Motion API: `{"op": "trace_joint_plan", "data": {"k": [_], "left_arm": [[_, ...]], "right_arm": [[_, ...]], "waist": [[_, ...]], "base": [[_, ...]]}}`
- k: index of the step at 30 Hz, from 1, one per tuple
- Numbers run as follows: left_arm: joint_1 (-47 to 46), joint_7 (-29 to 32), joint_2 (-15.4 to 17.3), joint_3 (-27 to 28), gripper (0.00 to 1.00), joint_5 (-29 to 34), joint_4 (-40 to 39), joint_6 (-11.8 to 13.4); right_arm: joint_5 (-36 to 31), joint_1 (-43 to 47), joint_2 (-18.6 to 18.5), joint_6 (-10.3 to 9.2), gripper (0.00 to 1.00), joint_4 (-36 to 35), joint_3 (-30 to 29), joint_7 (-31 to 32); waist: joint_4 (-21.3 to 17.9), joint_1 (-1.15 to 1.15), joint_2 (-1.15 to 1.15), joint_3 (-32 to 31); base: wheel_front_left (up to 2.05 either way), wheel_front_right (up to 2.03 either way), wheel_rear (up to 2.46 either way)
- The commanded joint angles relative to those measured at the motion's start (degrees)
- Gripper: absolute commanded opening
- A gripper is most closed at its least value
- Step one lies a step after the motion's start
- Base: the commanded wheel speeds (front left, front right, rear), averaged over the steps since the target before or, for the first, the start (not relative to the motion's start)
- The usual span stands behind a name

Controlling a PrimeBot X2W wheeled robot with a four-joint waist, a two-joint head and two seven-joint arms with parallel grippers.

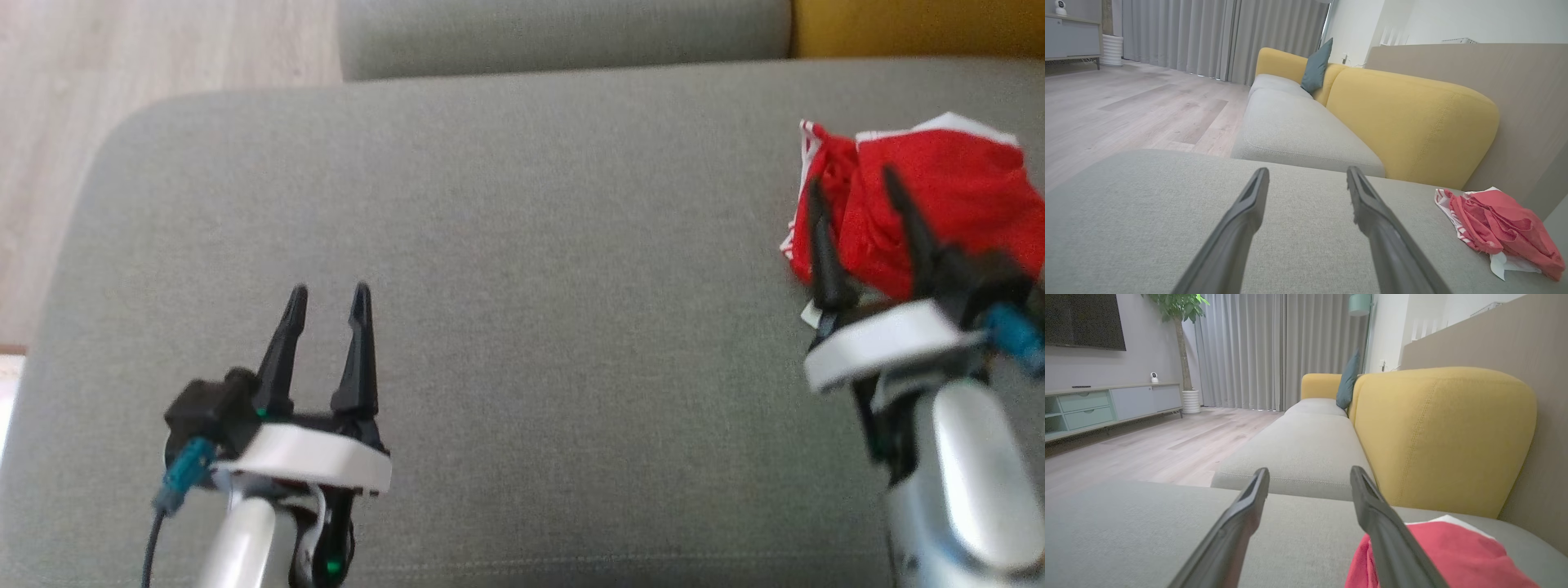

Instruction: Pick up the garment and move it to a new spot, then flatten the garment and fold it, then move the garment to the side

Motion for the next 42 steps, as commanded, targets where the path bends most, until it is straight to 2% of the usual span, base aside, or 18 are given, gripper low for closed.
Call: {"op": "trace_joint_plan", "data": {"k": [1,10,15,21,27,42], "left_arm": [[-0.53,-0.34,0.3,1.91,1.0,-0.02,-1.79,0.53],[3.87,-0.34,0.3,1.32,1.0,-0.93,-1.95,0.28],[6.25,-0.34,0.3,1.61,1.0,1.01,-2.82,-0.01],[7.46,-0.34,0.3,2.59,1.0,0.1,-3.94,0.74],[8.11,-0.34,0.3,4.43,1.0,-1.55,-6.92,-0.65],[8.44,-0.34,0.3,5.21,1.0,-2.28,-8.32,-0.27]], "right_arm": [[0.53,0.71,0.81,-0.04,1.0,-2.53,1.57,-1.32],[6.24,12.38,1.71,-0.04,1.0,-3.83,1.43,-6.23],[8.8,16.25,1.73,-0.04,1.0,-3.54,1.8,-8.49],[9.94,17.09,1.73,-0.04,1.0,-3.11,1.85,-9.82],[10.7,16.58,1.74,-0.04,1.0,-2.93,2.47,-10.41],[11.28,16.48,1.74,-0.04,1.0,-2.08,3.27,-10.93]], "waist": [[0.98,0.0,0.0,-2.29],[2.41,0.0,0.0,-5.29],[2.6,0.0,0.0,-5.91],[2.48,0.0,0.0,-5.93],[1.86,0.0,0.0,-5.7],[1.46,0.0,0.0,-5.38]], "base": [[0.0,0.0,0.0],[0.0,0.0,0.0],[0.0,0.0,0.0],[0.0,0.0,0.0],[0.0,0.0,0.0],[0.0,0.0,0.0]]}}
